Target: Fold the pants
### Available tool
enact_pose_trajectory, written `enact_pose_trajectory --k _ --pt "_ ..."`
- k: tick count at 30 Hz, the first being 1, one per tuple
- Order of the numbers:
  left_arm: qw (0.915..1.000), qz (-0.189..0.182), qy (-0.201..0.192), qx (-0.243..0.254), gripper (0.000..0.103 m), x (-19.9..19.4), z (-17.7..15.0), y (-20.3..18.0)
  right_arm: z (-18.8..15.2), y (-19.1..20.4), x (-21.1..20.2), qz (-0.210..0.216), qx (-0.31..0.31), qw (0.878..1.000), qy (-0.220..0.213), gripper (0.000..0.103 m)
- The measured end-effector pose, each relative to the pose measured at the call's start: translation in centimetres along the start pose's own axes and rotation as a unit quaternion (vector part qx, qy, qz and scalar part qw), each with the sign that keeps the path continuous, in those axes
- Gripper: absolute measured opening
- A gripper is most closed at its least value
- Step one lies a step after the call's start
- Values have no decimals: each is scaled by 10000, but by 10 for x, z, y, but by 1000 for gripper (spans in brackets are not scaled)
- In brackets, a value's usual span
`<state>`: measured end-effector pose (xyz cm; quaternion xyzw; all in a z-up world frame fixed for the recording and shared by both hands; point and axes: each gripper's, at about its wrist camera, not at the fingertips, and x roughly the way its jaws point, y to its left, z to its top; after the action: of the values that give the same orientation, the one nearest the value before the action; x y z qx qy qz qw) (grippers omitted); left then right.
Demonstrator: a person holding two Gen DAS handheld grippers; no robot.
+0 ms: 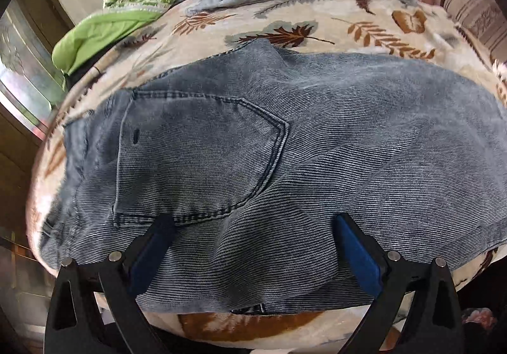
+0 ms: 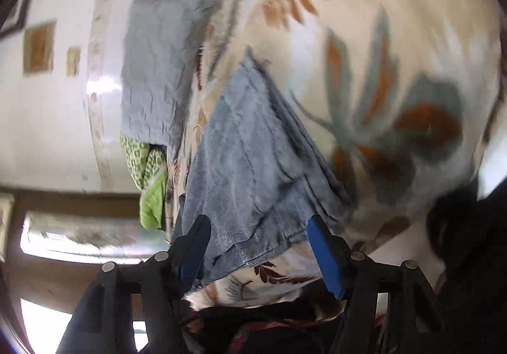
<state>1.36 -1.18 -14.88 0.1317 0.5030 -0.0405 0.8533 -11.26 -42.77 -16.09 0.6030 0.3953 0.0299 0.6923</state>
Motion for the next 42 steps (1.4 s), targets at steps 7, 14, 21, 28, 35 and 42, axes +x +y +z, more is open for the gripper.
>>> enact_pose_trajectory --k 7,14,21,28,35,42 --pt "9996 -80 -249 89 101 -1 -8 2 7 4 10 -2 198 9997 -138 68" --pt "9992 -137 -360 43 103 3 -6 4 21 38 4 -418 -573 9947 -738 68" --pt "9991 -180 -390 33 103 2 -6 5 29 49 23 -1051 -1098 9849 -825 55" --pt "9945 -44 -948 -443 103 -22 -3 27 15 108 24 -1439 -2049 9639 -901 23" --pt "9930 -60 -921 -737 103 -23 -1 45 -27 201 54 -855 -3067 9463 -560 23" --pt "9866 182 -1099 -1193 103 -31 -4 74 -74 232 131 -605 -3392 9383 303 23"
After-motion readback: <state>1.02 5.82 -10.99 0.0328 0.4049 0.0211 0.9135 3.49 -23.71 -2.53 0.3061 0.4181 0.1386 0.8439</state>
